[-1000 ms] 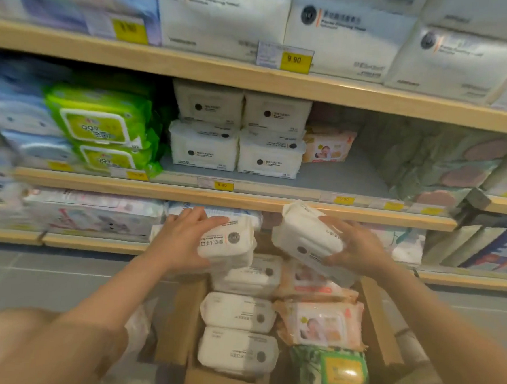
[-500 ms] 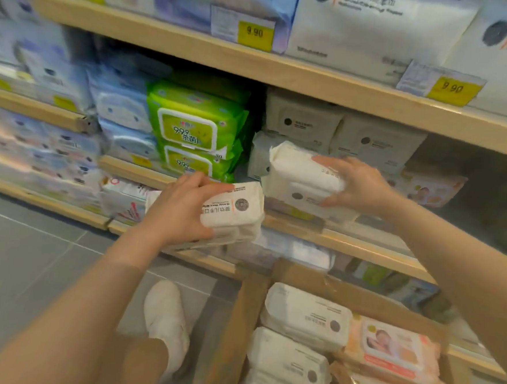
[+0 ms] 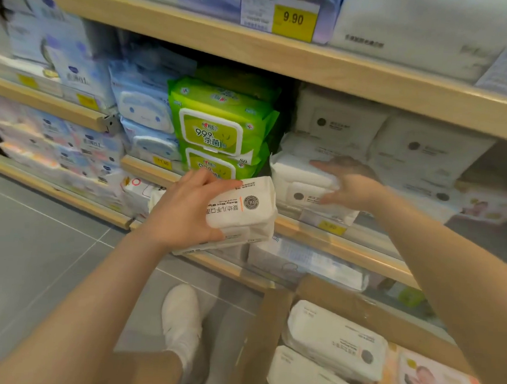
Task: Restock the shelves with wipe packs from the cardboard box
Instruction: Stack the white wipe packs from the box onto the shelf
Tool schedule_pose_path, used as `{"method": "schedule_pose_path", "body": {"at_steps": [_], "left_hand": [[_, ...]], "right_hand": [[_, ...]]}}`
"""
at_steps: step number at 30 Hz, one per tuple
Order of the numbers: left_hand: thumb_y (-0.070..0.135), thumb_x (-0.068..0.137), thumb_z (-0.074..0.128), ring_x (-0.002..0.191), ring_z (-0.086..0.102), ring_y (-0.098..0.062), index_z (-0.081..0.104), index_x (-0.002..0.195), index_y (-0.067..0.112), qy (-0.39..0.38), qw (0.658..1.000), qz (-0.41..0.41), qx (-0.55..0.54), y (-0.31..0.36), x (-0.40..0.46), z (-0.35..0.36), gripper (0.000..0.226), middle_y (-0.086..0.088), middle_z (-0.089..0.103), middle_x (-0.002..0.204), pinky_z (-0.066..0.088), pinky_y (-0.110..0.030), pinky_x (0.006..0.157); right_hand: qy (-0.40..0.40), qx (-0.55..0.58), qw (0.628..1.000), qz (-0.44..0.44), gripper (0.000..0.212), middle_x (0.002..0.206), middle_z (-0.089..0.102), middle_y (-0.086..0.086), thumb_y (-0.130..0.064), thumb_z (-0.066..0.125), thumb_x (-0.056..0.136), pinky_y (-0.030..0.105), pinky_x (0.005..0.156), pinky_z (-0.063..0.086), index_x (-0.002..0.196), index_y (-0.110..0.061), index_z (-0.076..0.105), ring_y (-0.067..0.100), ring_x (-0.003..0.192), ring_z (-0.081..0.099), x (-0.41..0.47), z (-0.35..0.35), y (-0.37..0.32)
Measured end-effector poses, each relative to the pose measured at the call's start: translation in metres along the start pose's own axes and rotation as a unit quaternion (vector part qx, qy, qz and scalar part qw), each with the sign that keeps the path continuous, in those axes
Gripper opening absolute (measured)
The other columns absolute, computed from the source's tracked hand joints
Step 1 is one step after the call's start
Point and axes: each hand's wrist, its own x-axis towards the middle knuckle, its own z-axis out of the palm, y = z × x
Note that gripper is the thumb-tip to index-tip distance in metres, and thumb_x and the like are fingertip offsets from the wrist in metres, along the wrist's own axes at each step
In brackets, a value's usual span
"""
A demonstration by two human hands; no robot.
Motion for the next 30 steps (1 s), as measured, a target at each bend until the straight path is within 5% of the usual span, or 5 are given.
{"method": "schedule_pose_path", "body": {"at_steps": [7,13,18,22,30], "left_hand": [[0.038,0.054,0.080,0.101,0.039,-0.014,0.041,0.137,0.037,-0.011,1.000,0.012,-0.008,0.005,-0.002,0.003,0.091,0.008,0.040,0.103,0.042,-0.038,0.086],[0.036,0.056,0.080,0.104,0.038,-0.012,0.041,0.137,0.039,-0.016,1.000,0.015,-0.019,0.015,0.003,0.005,0.090,0.009,0.040,0.106,0.041,-0.034,0.090],[0.031,0.056,0.081,0.115,0.036,-0.015,0.033,0.140,0.039,-0.054,0.998,0.012,-0.042,0.033,0.008,0.014,0.097,0.005,0.043,0.120,0.038,-0.034,0.094],[0.028,0.052,0.084,0.122,0.033,-0.014,0.028,0.139,0.035,-0.088,0.992,0.026,-0.089,0.061,0.011,0.024,0.103,0.006,0.040,0.132,0.036,-0.032,0.096],[0.042,0.051,0.083,0.118,0.042,-0.008,0.033,0.134,0.041,-0.125,0.978,0.075,-0.150,0.131,0.013,0.056,0.098,0.016,0.044,0.131,0.043,-0.035,0.094]], "right_hand": [[0.000,-0.074,0.997,-0.011,0.083,0.159,-0.001,-0.004,-0.046,0.056,0.088,0.038,0.117,-0.004,0.149,-0.036,0.001,0.016,0.146,-0.001,-0.015,0.024,-0.007],[-0.060,-0.075,0.995,0.002,0.088,0.159,-0.010,-0.004,-0.050,0.054,0.087,0.037,0.117,-0.008,0.149,-0.035,-0.008,0.014,0.146,-0.009,-0.011,0.015,-0.008],[-0.020,0.116,0.992,-0.048,0.097,0.157,0.014,-0.009,-0.031,0.071,0.077,0.033,0.117,0.005,0.149,-0.036,0.007,0.004,0.142,0.008,-0.058,0.006,-0.043],[-0.077,0.387,0.918,-0.041,0.113,0.138,0.021,-0.035,-0.016,0.085,0.066,-0.002,0.093,0.025,0.147,-0.042,0.010,-0.025,0.120,0.026,-0.118,0.009,-0.072],[0.073,0.450,0.886,0.083,0.067,0.100,0.061,-0.005,-0.009,0.089,0.056,0.011,0.062,0.047,0.110,-0.021,0.051,0.002,0.083,0.059,-0.192,0.016,-0.041]]}}
